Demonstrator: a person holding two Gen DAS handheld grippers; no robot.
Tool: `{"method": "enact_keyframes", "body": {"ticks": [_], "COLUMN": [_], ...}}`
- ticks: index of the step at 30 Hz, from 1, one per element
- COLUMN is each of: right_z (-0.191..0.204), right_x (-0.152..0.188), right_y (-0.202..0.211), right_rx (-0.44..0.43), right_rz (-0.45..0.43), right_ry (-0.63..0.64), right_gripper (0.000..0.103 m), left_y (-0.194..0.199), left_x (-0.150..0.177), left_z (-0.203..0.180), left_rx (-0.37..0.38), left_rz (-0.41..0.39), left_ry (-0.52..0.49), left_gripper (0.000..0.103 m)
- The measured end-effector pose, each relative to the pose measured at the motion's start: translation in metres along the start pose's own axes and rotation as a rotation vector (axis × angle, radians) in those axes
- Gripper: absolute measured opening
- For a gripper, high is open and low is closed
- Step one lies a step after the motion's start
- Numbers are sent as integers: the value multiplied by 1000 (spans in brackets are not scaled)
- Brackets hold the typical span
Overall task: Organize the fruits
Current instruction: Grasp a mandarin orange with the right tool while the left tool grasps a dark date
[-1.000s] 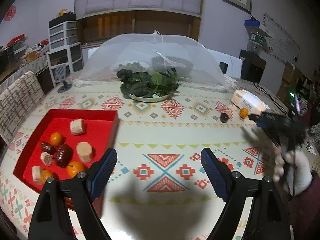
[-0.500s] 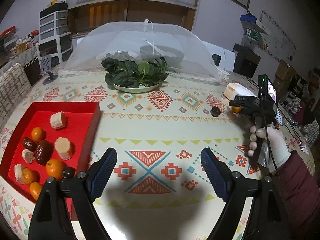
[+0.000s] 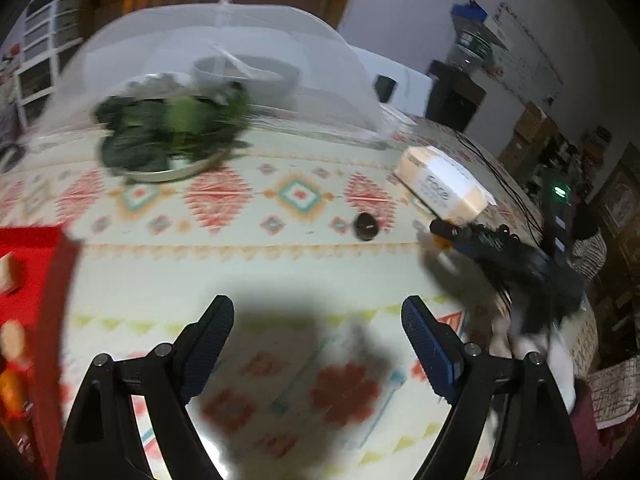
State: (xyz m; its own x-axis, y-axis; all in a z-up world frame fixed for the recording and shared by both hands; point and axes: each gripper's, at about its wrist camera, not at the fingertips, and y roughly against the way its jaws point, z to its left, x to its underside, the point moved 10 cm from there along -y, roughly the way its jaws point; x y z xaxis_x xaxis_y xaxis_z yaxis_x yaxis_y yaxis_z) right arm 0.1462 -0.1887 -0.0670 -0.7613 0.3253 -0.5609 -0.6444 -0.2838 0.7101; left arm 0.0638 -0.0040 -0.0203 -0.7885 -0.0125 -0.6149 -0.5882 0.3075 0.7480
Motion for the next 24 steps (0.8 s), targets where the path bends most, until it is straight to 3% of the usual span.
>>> {"method": "enact_keyframes", "body": {"ticks": [3,6,17,20,24], "right_z": [0,-4,-9,-7,-8], "right_x": [5,3,6,6,6], "right_y": [14,21,14,15,14], "right_rx": [-33,-52,-115,-115,-110], "right_rz": [-21,-43,-10,-14,-16], "right_ry": [5,-11,-54,-44,-40], "right_gripper": [34,34,34,34,34], "left_y": [-26,-49,-110,-119,-113], "left_x": [-11,-22,-44,-41,-36], "left_z": [-20,-34,-55,-56,-55], "left_rx": [19,10,-48,-83,-92], "left_rz": [4,2,10,29,11], "left_ry": [-30,-55,-123,-152,-158], "left_gripper": [82,53,51,23,22]}}
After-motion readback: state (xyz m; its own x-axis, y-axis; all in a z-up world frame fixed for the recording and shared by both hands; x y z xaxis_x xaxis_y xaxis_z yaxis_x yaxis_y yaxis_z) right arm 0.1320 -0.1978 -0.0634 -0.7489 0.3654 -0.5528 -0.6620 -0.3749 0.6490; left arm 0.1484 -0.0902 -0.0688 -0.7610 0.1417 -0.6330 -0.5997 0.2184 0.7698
